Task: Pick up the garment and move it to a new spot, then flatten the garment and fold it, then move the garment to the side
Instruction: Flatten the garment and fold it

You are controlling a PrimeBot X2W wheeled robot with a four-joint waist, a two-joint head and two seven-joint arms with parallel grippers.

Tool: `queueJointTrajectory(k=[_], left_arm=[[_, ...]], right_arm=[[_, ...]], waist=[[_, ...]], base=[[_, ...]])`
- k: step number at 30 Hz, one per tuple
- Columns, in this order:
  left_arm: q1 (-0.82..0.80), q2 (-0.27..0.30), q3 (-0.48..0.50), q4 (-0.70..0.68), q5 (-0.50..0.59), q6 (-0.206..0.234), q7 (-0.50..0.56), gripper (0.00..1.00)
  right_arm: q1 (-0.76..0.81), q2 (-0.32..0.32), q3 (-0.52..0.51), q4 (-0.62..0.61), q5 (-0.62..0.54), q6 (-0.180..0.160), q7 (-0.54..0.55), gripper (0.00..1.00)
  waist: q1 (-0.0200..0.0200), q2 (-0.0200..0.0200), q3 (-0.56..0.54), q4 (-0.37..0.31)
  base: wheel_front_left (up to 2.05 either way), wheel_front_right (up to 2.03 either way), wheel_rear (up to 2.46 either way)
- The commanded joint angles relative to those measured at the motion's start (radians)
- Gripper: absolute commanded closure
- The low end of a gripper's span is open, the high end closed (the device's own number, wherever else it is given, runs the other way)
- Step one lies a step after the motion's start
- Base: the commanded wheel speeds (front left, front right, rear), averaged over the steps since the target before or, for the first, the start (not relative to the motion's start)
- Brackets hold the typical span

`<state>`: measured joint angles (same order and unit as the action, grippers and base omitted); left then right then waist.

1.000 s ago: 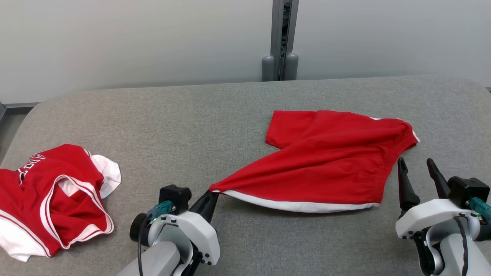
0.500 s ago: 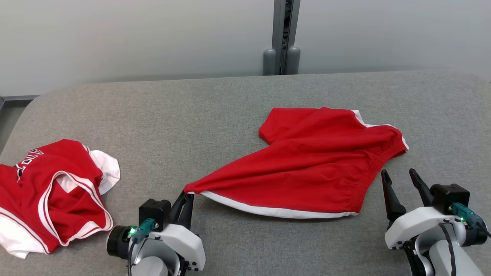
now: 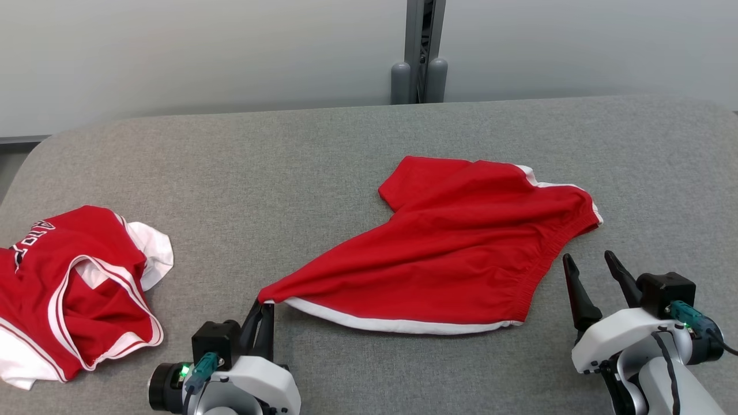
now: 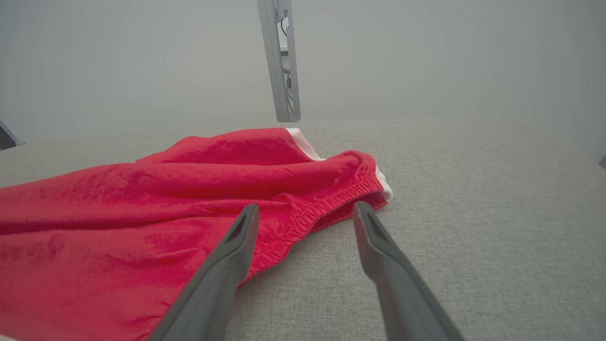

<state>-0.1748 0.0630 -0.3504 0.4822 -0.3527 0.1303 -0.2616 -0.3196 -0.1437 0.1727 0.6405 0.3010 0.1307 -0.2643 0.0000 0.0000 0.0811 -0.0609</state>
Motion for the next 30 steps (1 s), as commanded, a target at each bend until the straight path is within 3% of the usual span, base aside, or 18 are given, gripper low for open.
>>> queueJointTrajectory(k=[1,2,10,21,30], left_arm=[[0.006,0.001,0.009,0.005,0.008,-0.007,-0.004,0.57],[0.006,0.0,0.018,0.011,0.012,-0.015,-0.004,0.0],[0.017,-0.01,0.083,-0.032,0.046,-0.025,-0.004,0.0],[0.094,-0.011,0.229,-0.289,0.103,0.046,-0.004,0.0],[0.156,-0.011,0.304,-0.373,0.096,0.067,-0.004,0.0]], right_arm=[[-0.011,-0.009,0.002,0.003,0.005,0.0,-0.001,0.0],[-0.011,-0.009,0.005,0.003,0.006,0.0,-0.001,0.0],[-0.001,-0.017,0.014,-0.039,0.007,0.0,-0.001,0.0],[0.067,-0.008,0.031,-0.223,-0.006,0.0,-0.001,0.0],[0.152,0.0,0.091,-0.293,-0.008,0.0,-0.001,0.0]], waist=[[0.0,0.0,0.0,0.0],[0.0,0.0,-0.001,-0.001],[0.0,0.0,-0.015,-0.002],[0.0,0.0,-0.041,-0.018],[0.0,0.0,-0.049,-0.041]], base=[[0.0,0.0,0.0],[0.0,0.0,0.0],[0.0,0.0,0.0],[0.0,0.0,0.0],[0.0,0.0,0.0]])
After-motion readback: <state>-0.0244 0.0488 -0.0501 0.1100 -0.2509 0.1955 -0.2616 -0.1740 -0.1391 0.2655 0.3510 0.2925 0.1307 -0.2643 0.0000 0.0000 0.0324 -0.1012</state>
